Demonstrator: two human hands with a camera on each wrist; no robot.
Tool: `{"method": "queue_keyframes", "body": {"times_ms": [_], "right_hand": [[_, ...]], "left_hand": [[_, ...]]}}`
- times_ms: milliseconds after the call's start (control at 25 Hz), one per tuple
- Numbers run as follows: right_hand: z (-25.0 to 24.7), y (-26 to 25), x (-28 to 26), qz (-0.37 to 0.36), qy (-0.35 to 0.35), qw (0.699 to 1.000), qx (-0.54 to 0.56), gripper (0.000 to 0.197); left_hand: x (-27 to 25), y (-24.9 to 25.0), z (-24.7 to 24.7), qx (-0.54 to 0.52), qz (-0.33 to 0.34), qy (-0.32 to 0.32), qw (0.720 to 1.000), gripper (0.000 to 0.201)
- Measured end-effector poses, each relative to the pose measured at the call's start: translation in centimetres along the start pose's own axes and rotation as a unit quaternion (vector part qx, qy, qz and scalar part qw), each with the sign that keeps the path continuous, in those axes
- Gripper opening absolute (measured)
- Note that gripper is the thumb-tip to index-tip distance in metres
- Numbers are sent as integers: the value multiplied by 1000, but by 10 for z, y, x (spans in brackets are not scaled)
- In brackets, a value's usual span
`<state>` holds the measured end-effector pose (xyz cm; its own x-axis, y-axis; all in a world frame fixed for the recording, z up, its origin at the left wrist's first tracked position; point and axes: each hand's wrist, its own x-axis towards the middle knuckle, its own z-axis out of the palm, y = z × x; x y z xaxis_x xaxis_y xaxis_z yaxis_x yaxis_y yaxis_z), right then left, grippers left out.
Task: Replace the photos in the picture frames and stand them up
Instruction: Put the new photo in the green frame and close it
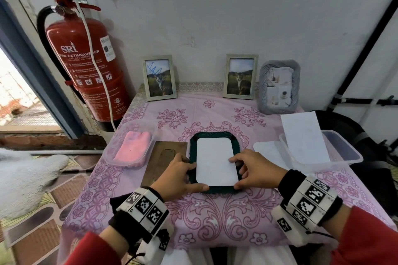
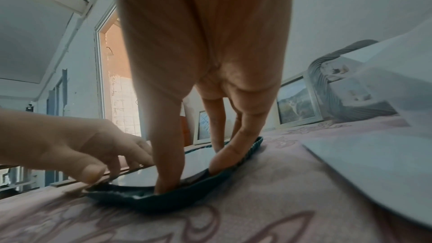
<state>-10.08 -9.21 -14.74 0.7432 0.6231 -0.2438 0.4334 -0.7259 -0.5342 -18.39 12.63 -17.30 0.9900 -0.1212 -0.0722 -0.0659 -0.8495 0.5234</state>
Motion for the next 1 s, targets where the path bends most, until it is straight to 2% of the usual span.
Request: {"method": "queue_keyframes", "body": {"times_ms": [280, 640, 1000], "right_hand": [[0, 5, -1, -11, 14, 999, 27, 77], [1, 5, -2, -13, 26, 999, 29, 75], [5, 3, -3, -20, 45, 999, 24, 70]], "left_hand": [[3, -2, 5, -14, 1, 36, 999, 57], [1, -3, 8, 16, -8, 29, 999, 57], [-1, 0, 5, 0, -6, 30, 1000, 55]]}}
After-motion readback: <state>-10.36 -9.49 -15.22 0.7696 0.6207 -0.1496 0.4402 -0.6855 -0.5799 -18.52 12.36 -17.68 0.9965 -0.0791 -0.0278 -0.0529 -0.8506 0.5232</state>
